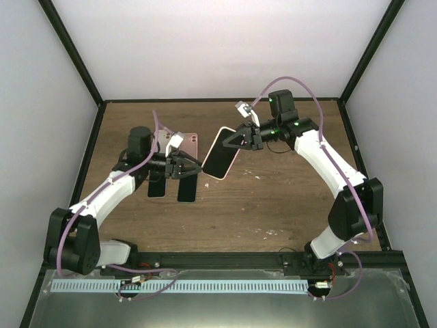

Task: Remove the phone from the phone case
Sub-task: Remove the phone case from the phone.

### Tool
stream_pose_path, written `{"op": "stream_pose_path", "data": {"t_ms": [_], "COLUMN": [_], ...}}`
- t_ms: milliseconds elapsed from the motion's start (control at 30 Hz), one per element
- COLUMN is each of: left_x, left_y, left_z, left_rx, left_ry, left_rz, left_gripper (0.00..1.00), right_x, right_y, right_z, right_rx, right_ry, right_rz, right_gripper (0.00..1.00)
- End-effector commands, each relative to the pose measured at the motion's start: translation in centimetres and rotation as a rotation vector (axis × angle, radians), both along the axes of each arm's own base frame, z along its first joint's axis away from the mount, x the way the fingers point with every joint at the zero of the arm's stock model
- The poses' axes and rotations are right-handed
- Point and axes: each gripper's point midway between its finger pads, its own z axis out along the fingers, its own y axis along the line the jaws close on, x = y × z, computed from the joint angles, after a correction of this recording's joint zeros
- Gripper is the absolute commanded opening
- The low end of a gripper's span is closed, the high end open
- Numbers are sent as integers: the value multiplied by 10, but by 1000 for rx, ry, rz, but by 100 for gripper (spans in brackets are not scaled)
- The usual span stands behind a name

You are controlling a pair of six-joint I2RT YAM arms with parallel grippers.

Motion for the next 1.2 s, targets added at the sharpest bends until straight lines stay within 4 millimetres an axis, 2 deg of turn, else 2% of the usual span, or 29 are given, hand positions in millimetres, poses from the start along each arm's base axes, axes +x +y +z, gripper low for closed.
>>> {"op": "stream_pose_path", "data": {"t_ms": [0,267,433,600,833,967,1033,1167], "left_x": [16,27,10,21,40,52,53,36], "left_y": [6,5,-8,-7,-3,-2,-4,-15], "left_z": [-9,-18,-5,-10,-25,-30,-23,9], "left_rx": [13,75,85,158,239,280,264,144], "left_ry": [12,-27,-75,-100,-102,-106,-108,-130], "left_rz": [74,134,79,157,244,273,264,167], "left_gripper": [46,46,45,37,25,23,22,22], "right_x": [-59,-58,-48,-45,-64,-75,-76,-69], "right_y": [-16,-15,-9,-5,-4,0,5,14], "right_z": [63,62,51,46,54,53,49,33], "right_rx": [226,222,188,169,214,226,214,175], "right_ry": [27,23,32,24,36,60,62,70], "right_rz": [331,320,278,259,356,399,396,356], "right_gripper": [1,1,1,1,1,1,1,1]}}
